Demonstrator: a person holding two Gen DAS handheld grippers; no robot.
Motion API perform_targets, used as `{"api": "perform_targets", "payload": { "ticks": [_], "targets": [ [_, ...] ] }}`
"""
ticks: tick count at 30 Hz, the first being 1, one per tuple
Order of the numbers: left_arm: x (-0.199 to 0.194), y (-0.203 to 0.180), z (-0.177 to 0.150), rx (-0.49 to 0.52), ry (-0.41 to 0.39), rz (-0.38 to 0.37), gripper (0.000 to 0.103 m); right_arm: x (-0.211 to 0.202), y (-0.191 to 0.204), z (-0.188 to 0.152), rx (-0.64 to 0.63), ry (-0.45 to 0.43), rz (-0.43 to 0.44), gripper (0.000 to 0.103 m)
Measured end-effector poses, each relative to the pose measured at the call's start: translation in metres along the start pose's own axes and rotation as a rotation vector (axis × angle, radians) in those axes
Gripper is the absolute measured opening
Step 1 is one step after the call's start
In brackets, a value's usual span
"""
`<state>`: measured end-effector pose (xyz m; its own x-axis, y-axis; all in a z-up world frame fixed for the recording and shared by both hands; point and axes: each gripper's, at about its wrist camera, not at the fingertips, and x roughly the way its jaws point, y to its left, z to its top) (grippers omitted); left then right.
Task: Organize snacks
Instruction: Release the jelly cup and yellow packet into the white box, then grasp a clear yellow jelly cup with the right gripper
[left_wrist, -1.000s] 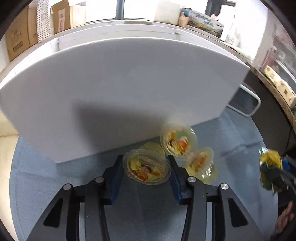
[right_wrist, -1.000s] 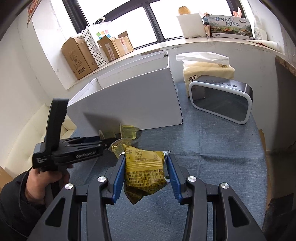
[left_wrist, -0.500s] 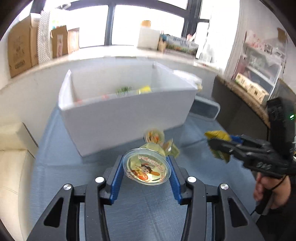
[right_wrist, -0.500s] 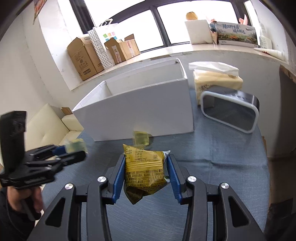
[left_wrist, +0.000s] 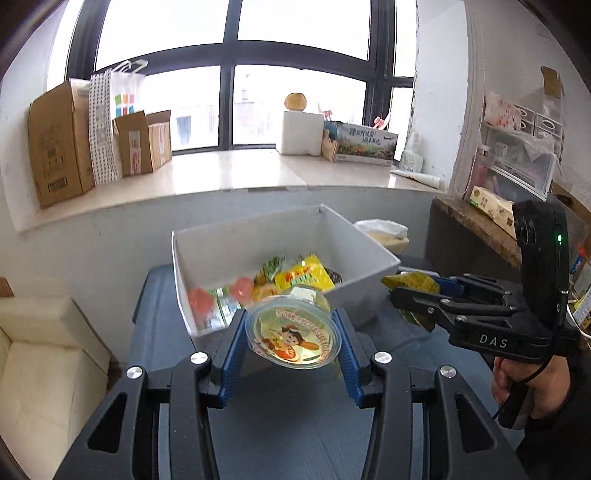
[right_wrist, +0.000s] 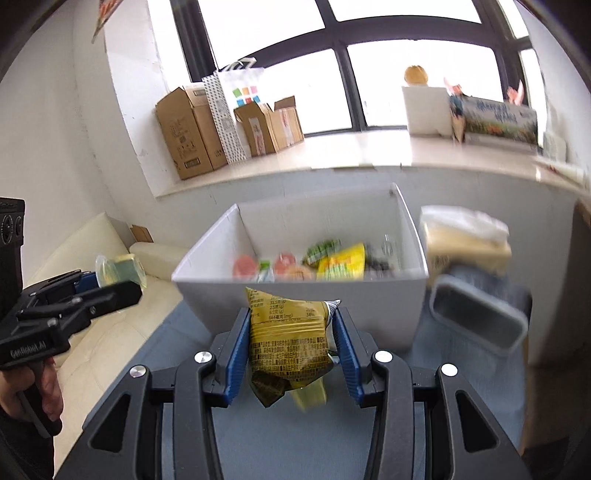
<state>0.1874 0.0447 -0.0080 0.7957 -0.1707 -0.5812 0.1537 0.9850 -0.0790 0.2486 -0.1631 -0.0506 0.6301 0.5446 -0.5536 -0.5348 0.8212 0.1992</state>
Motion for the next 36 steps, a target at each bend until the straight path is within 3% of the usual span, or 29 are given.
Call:
{"api": "perform_targets", "payload": {
  "ticks": [9, 13, 16, 17, 18, 19, 20, 22, 31, 36],
  "targets": [
    [0.061, 0.030, 0.051, -0.025, 0.027, 0.008, 0.050, 0.042, -0.003, 0.062, -0.037, 0.015, -0.066, 0.048],
    [0.099, 0.045, 0.053, -0.046, 0.078, 0.017, 0.050, 0.070, -0.018, 0.074, -0.043, 0.069, -0.144, 0.048],
    [0.117, 0.050, 0.046, -0.041, 0.104, 0.045, 0.053, 0.084, -0.027, 0.073, -0.021, 0.099, -0.149, 0.048],
    [0.121, 0.052, 0.043, -0.041, 0.110, 0.052, 0.055, 0.089, -0.029, 0.072, -0.026, 0.110, -0.161, 0.051],
    [0.125, 0.052, 0.041, -0.040, 0.119, 0.063, 0.071, 0.094, -0.030, 0.070, -0.023, 0.125, -0.165, 0.054],
    [0.131, 0.052, 0.039, -0.032, 0.138, 0.074, 0.092, 0.099, -0.032, 0.068, -0.008, 0.143, -0.156, 0.069],
    [0.133, 0.052, 0.037, -0.026, 0.143, 0.077, 0.099, 0.101, -0.034, 0.067, 0.008, 0.148, -0.148, 0.093],
    [0.132, 0.054, 0.034, -0.017, 0.143, 0.078, 0.103, 0.096, -0.032, 0.064, -0.003, 0.109, -0.175, 0.103],
    [0.099, 0.048, 0.018, -0.026, 0.130, 0.057, 0.103, 0.043, -0.022, 0.044, -0.013, 0.012, -0.174, 0.103],
    [0.066, 0.029, -0.012, -0.051, 0.096, 0.036, 0.103, 0.021, -0.021, 0.022, 0.016, 0.020, -0.150, 0.103]
  ]
}}
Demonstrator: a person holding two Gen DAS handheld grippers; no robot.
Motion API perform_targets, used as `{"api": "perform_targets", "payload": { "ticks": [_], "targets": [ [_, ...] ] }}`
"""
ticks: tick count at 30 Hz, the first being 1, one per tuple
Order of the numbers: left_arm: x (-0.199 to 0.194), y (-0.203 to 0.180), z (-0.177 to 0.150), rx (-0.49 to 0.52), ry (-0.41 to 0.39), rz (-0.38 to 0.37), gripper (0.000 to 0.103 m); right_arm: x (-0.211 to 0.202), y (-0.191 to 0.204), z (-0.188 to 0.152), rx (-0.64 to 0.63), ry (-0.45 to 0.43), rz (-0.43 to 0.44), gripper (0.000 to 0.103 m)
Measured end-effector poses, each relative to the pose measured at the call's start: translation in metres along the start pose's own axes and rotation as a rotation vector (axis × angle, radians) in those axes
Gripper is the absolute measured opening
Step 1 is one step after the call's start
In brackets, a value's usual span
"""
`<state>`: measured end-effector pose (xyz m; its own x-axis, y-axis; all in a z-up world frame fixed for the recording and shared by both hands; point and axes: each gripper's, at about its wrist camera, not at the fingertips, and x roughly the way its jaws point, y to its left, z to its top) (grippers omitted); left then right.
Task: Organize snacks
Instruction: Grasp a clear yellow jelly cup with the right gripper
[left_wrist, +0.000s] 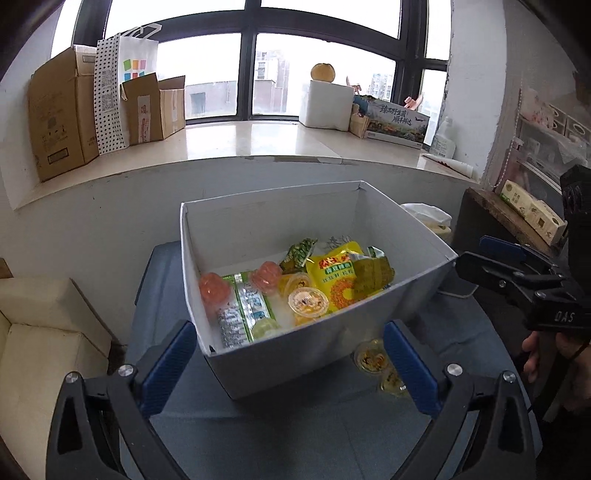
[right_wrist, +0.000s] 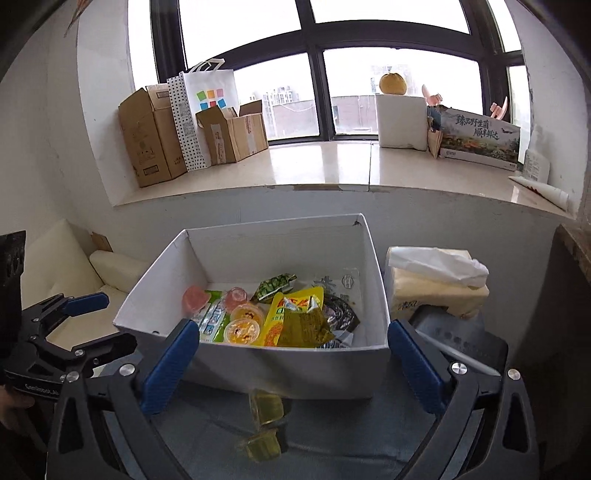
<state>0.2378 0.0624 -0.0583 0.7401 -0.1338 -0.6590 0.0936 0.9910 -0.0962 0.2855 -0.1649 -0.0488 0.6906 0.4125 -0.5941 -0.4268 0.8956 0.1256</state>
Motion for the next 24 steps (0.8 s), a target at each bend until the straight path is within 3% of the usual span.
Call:
{"api": "perform_targets", "payload": {
  "ticks": [7, 11, 15, 24],
  "targets": [
    [-0.033, -0.037, -0.064, -0.004, 0.019, -0.061, 0.103, -0.006, -0.007, -0.046, 0.010, 0.059, -0.007, 0.103],
    [-0.057, -0.048, -0.096, -0.046, 0.038, -0.131, 0.103, 0.005, -0.006, -0.077, 0.030, 0.120, 0.044, 0.103],
    [-0.075, -0.053, -0.116, -0.060, 0.036, -0.127, 0.103, 0.028, 0.009, -0.101, -0.011, 0.188, 0.053, 0.103],
    [-0.083, -0.034, -0.136, -0.109, 0.065, -0.106, 0.103, 0.072, 0.025, -0.101, 0.001, 0.241, 0.027, 0.103]
  ]
}}
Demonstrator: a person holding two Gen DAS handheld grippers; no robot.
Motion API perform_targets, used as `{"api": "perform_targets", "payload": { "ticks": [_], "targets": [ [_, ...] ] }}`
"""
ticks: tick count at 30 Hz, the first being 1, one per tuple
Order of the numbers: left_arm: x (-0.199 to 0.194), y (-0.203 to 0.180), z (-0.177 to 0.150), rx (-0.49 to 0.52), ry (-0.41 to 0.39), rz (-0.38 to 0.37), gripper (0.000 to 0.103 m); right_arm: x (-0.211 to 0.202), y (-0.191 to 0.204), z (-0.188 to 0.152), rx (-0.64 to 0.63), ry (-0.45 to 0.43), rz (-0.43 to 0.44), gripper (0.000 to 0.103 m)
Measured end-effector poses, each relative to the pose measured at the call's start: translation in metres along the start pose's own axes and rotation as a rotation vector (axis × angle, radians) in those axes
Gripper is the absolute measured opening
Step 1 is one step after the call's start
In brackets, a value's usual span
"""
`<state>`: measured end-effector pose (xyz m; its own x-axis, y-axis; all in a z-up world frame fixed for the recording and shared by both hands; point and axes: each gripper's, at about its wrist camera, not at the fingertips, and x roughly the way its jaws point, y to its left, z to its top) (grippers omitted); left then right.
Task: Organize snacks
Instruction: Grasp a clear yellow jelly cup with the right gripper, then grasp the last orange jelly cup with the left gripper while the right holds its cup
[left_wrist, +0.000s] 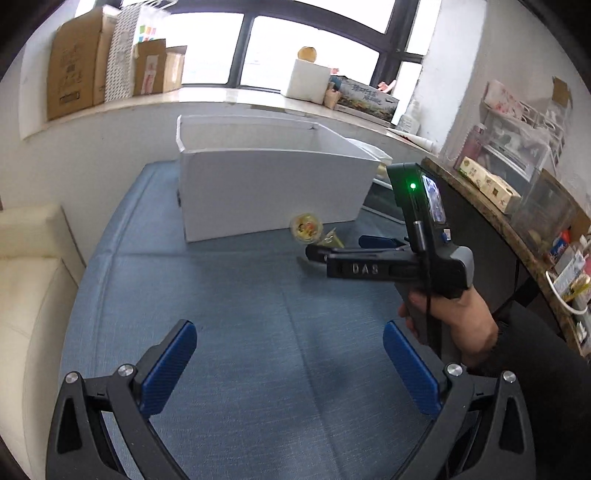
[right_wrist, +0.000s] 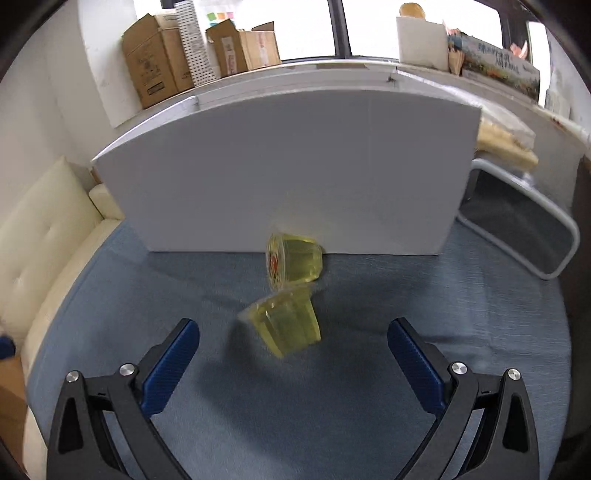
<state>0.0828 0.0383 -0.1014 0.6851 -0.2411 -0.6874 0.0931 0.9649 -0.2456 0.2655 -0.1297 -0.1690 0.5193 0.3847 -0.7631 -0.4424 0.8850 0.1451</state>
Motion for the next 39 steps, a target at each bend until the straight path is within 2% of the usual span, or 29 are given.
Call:
{"api": "perform_targets", "payload": {
  "ticks": [1, 2, 5, 6, 11, 17, 20, 22, 27, 32, 34, 37, 39],
  "targets": [
    [0.000, 0.002, -0.002, -0.011, 0.003, -0.003, 0.103, 0.003, -0.001, 0.000, 0.000, 0.008, -0.012, 0.096],
    [0.001, 0.004, -0.003, -0.012, 0.007, -0.003, 0.103, 0.005, -0.001, 0.000, -0.002, 0.015, -0.017, 0.074],
    [0.004, 0.005, -0.004, -0.011, 0.011, 0.011, 0.103, 0.008, 0.001, 0.000, -0.034, 0.026, -0.023, 0.049],
    [0.005, 0.006, -0.005, -0.013, 0.014, 0.009, 0.103, 0.008, 0.000, 0.000, -0.041, 0.025, -0.003, 0.047],
    [0.011, -0.001, -0.001, 0.002, 0.022, 0.013, 0.103, 0.001, -0.008, -0.006, -0.030, 0.006, 0.023, 0.046],
    [0.037, -0.017, 0.017, 0.058, 0.028, 0.042, 0.103, -0.044, -0.027, -0.022, 0.002, -0.056, 0.029, 0.047],
    [0.057, -0.028, 0.030, 0.063, 0.048, 0.030, 0.103, -0.070, -0.040, -0.034, 0.007, -0.085, 0.012, 0.047],
    [0.073, -0.038, 0.038, 0.077, 0.053, 0.068, 0.103, -0.086, -0.049, -0.038, 0.021, -0.096, 0.000, 0.047],
    [0.122, -0.051, 0.056, 0.055, 0.085, 0.086, 0.103, -0.114, -0.070, -0.056, 0.069, -0.130, -0.023, 0.047],
    [0.175, -0.065, 0.072, 0.106, 0.121, 0.172, 0.103, -0.129, -0.090, -0.076, 0.137, -0.145, -0.009, 0.046],
    [0.193, -0.060, 0.076, 0.081, 0.139, 0.201, 0.103, -0.131, -0.095, -0.080, 0.153, -0.143, -0.007, 0.046],
    [0.210, -0.048, 0.081, 0.025, 0.160, 0.200, 0.103, -0.135, -0.102, -0.085, 0.165, -0.148, -0.003, 0.046],
    [0.216, -0.049, 0.085, 0.058, 0.148, 0.231, 0.103, -0.134, -0.103, -0.087, 0.168, -0.151, -0.004, 0.046]
  ]
}}
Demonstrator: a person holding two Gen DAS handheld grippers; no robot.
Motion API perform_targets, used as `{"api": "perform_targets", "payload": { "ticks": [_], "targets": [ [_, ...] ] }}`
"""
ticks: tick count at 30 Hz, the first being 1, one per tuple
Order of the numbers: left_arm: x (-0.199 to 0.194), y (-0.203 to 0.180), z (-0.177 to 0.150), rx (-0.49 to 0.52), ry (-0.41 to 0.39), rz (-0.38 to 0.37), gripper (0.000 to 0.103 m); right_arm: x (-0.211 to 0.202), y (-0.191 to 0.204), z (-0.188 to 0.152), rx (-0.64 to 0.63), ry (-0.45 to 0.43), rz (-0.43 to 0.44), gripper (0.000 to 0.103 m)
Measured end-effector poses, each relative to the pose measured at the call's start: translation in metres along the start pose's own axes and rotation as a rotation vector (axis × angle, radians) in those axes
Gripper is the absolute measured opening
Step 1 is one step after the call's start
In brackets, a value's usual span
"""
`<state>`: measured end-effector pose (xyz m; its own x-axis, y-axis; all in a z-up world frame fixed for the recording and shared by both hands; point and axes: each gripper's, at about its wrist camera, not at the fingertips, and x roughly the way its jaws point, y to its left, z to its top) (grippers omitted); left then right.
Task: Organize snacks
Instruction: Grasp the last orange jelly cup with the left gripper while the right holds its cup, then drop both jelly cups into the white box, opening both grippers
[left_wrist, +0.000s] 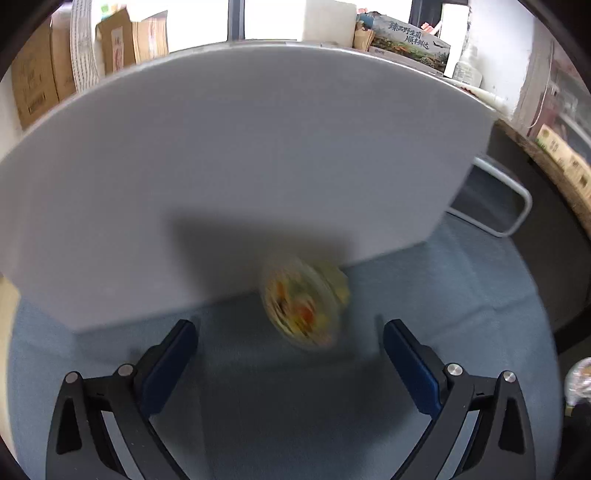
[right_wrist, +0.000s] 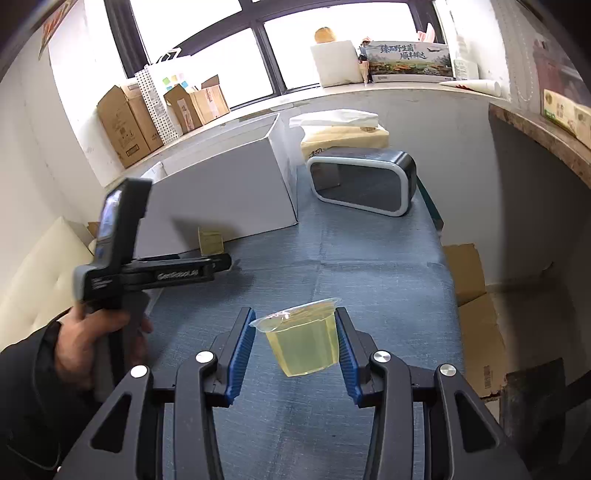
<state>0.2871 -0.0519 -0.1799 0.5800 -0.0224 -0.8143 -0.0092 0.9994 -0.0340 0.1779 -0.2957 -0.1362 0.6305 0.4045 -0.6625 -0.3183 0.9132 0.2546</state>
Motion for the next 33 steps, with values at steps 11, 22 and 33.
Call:
{"api": "perform_targets", "payload": {
  "ticks": [11, 22, 33],
  "targets": [
    [-0.013, 0.014, -0.002, -0.034, -0.034, -0.010, 0.050, 0.012, 0.004, -0.002, 0.003, 0.010, 0.025, 0.046],
    [-0.051, 0.010, -0.029, 0.025, -0.058, -0.124, 0.050, 0.009, 0.013, -0.001, -0.014, 0.005, 0.030, 0.047],
    [-0.157, 0.047, -0.045, 0.084, -0.197, -0.211, 0.050, 0.016, 0.062, 0.034, -0.112, -0.034, 0.079, 0.047]
  ]
}}
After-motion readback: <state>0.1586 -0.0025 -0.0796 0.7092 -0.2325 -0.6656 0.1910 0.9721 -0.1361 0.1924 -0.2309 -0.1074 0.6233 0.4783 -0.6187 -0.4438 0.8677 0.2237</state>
